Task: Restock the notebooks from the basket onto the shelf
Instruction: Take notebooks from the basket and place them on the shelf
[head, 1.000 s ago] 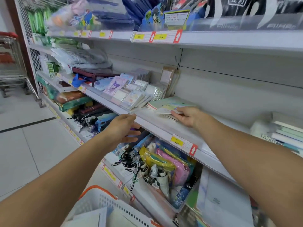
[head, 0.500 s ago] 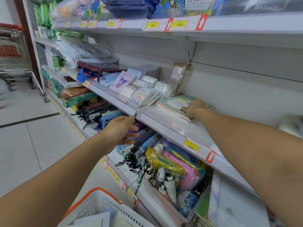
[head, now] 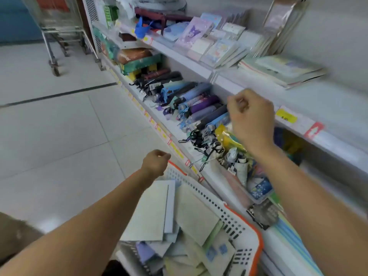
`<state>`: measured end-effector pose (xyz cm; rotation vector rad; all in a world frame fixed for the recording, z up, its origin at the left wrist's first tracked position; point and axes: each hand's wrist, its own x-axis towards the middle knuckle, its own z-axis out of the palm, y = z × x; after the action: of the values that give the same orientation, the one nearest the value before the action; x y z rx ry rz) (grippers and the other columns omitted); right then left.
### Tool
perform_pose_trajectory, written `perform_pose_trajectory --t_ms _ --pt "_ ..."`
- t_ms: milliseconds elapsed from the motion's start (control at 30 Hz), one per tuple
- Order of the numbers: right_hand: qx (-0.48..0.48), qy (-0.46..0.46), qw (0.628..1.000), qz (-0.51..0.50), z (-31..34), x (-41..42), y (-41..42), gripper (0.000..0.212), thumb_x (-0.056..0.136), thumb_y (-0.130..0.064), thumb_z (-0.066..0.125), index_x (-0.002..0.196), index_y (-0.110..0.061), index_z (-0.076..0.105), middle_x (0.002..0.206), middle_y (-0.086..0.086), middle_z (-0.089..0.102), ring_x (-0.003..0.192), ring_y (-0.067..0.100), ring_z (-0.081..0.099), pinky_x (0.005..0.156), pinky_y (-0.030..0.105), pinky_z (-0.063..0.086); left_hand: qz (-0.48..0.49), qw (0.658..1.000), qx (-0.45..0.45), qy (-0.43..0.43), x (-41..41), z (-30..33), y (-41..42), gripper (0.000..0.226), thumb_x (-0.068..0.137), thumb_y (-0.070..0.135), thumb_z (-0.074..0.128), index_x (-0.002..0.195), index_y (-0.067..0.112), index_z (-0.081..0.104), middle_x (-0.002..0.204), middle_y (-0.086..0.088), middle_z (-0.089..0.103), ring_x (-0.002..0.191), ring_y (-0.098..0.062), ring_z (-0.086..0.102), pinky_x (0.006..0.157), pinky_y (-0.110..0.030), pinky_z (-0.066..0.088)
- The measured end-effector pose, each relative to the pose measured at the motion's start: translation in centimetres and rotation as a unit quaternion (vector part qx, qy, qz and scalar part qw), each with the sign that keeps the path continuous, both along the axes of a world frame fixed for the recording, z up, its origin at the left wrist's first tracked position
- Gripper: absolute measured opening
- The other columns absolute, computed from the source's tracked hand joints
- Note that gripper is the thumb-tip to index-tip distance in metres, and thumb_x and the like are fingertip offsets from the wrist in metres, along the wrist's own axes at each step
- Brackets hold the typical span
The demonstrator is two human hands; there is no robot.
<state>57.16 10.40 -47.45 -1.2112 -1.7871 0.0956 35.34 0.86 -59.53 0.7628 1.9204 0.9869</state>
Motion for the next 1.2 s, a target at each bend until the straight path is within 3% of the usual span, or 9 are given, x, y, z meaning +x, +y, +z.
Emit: perform_pose_trajectory --t_ms 33,100,200,467,700,800,933,1067,1200 --pt "-0.135 0.021 0.989 0.065 -3.8 -2.1 -2.8 0.032 0.089 -0.047 0.060 0.071 -0.020 0.063 0.059 -0.006 0.062 0.052 0.007 0.056 0.052 0.024 0.040 0.020 0.999 -0.036 0.032 -0.6 -2.9 -2.5 0.024 0.092 0.023 0.061 0.110 0.007 0.062 0.108 -0.021 0.068 0.094 -0.035 0.065 0.075 -0.038 0.056" --pt "-0.472 0.048 0.871 0.127 -11.4 -5.6 -7.8 0.038 0.085 -0.048 0.069 0.073 -0.012 0.065 0.063 0.004 0.065 0.051 0.015 0.060 0.055 0.028 0.048 0.037 0.991 -0.106 0.077 -1.7 -7.5 -7.0 0.032 0.089 0.018 0.059 0.118 0.005 0.058 0.115 -0.023 0.066 0.105 -0.038 0.063 0.087 -0.040 0.054" --pt "-0.656 0.034 0.750 0.077 -20.7 -7.5 -12.1 0.048 0.079 -0.050 0.077 0.084 -0.004 0.063 0.083 0.014 0.069 0.073 0.029 0.071 0.068 0.043 0.062 0.040 0.979 -0.171 0.103 -2.7 -10.9 -10.4 0.044 0.085 0.017 0.057 0.124 -0.001 0.056 0.121 -0.020 0.062 0.108 -0.037 0.060 0.085 -0.037 0.051" --pt "-0.598 0.058 0.799 0.035 -28.4 -6.5 -17.2 0.032 0.079 -0.035 0.079 0.068 -0.006 0.072 0.069 0.013 0.071 0.073 0.033 0.070 0.073 0.051 0.060 0.040 0.974 -0.207 0.078 -4.0 -13.8 -11.8 0.036 0.088 0.012 0.065 0.121 -0.002 0.060 0.123 -0.018 0.062 0.113 -0.034 0.059 0.095 -0.039 0.051" --pt "-0.701 0.143 0.698 0.018 -27.8 -6.3 -15.9 0.042 0.086 -0.046 0.069 0.096 -0.005 0.067 0.088 0.015 0.073 0.068 0.027 0.068 0.056 0.031 0.052 0.068 0.977 -0.150 -0.138 -1.7 -12.2 -10.5 0.040 0.090 0.000 0.064 0.127 -0.002 0.051 0.122 -0.020 0.060 0.101 -0.033 0.061 0.083 -0.046 0.055" --pt "-0.726 0.210 0.654 -0.007 -27.7 -5.9 -14.6 0.044 0.098 -0.042 0.055 0.098 0.000 0.066 0.085 0.018 0.073 0.059 0.026 0.064 0.050 0.028 0.046 0.049 0.992 -0.031 -0.112 -2.5 -9.0 -9.6 0.046 0.084 -0.007 0.057 0.129 0.001 0.052 0.126 -0.021 0.060 0.107 -0.034 0.059 0.092 -0.047 0.051" --pt "-0.720 0.159 0.675 0.025 -27.6 -7.0 -14.4 0.047 0.083 -0.037 0.077 0.100 0.006 0.070 0.072 0.015 0.071 0.047 0.023 0.061 0.038 0.022 0.041 0.068 0.997 0.017 0.015 -5.6 -3.2 -8.4 0.030 0.088 -0.005 0.045 0.109 0.015 0.053 0.096 -0.005 0.062 0.095 -0.032 0.061 0.084 -0.045 0.057" --pt "-0.688 0.072 0.721 0.024 -27.2 -8.8 -15.1 0.049 0.076 -0.030 0.083 0.112 0.000 0.069 0.104 0.015 0.072 0.087 0.028 0.069 0.061 0.028 0.051 0.057 0.994 0.016 0.093 -8.1 -0.3 -8.5 0.027 0.090 -0.002 0.047 0.105 0.019 0.052 0.094 -0.003 0.060 0.087 -0.027 0.057 0.071 -0.033 0.051" --pt "-0.713 0.148 0.682 0.067 -24.4 -7.4 -13.5 0.031 0.096 -0.018 0.061 0.122 -0.001 0.060 0.102 0.017 0.069 0.079 0.029 0.064 0.059 0.030 0.050 0.099 0.987 -0.011 0.126 -8.8 -0.9 -8.6 0.032 0.088 0.002 0.041 0.118 0.011 0.051 0.108 -0.011 0.057 0.098 -0.032 0.057 0.084 -0.045 0.055"
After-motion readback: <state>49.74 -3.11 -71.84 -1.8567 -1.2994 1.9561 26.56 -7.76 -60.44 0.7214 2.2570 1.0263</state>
